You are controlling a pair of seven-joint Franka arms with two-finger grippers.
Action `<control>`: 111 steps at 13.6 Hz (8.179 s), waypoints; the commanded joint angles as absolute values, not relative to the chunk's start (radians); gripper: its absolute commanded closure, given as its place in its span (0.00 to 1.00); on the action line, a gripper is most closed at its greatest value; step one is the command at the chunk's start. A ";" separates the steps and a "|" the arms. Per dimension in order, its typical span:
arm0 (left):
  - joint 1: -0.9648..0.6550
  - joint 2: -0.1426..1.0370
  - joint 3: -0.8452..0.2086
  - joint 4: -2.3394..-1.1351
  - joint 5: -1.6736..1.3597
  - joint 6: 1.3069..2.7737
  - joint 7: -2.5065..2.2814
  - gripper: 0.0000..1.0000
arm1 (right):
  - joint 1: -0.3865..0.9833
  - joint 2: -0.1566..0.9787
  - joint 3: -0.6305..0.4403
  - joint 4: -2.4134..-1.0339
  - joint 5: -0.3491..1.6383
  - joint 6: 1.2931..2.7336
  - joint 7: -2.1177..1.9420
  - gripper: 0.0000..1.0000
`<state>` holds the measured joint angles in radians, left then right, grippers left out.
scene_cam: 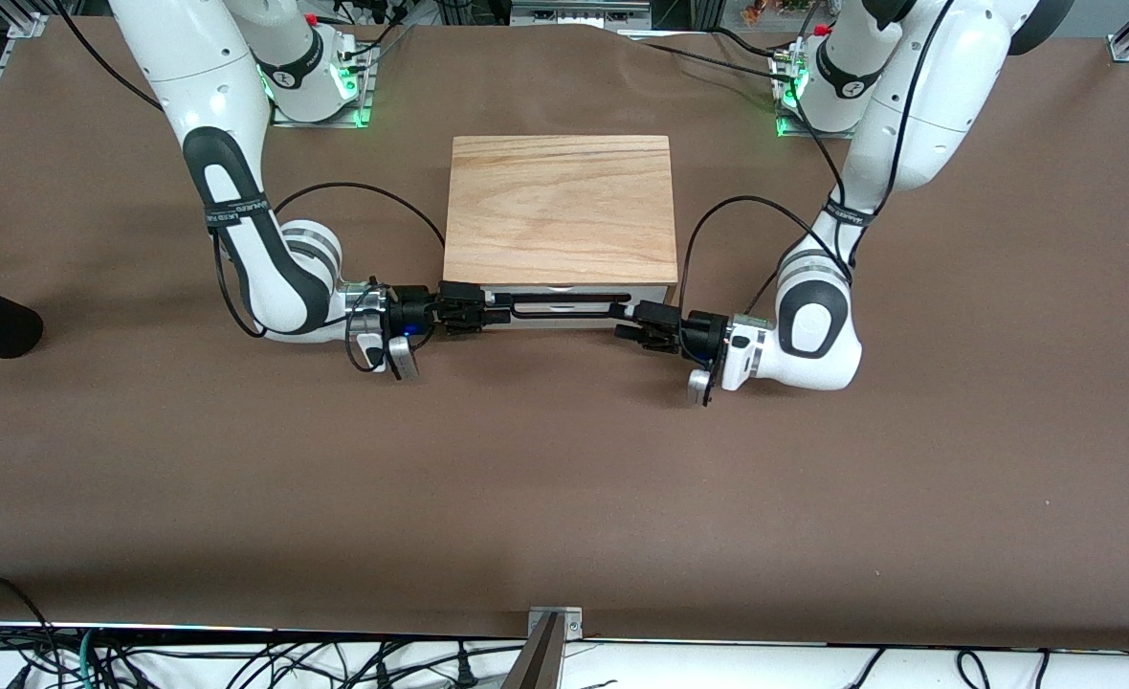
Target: Pull top drawer with both arms simultaneously
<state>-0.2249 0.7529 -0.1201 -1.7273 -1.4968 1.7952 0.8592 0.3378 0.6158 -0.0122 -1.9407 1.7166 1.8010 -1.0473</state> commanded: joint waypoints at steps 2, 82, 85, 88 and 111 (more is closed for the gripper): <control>-0.224 0.721 -0.129 -1.766 -1.534 1.812 0.939 0.48 | 0.376 0.629 -0.011 -1.953 1.790 1.813 -1.065 0.39; -0.083 0.321 0.101 -1.241 0.046 1.652 0.367 0.00 | 0.069 0.002 -0.025 -1.754 -0.029 1.635 0.112 0.00; -0.081 0.227 0.100 -1.345 0.045 1.576 0.188 0.00 | 0.032 -0.024 -0.029 -1.756 -0.012 1.684 0.071 0.00; -0.081 0.141 0.087 -1.433 0.034 1.511 0.094 0.00 | 0.026 -0.025 -0.032 -1.756 -0.014 1.661 0.071 0.00; -0.077 0.106 0.083 -1.522 -0.031 1.471 0.086 0.00 | 0.029 -0.008 -0.029 -1.723 -0.011 1.674 0.021 0.00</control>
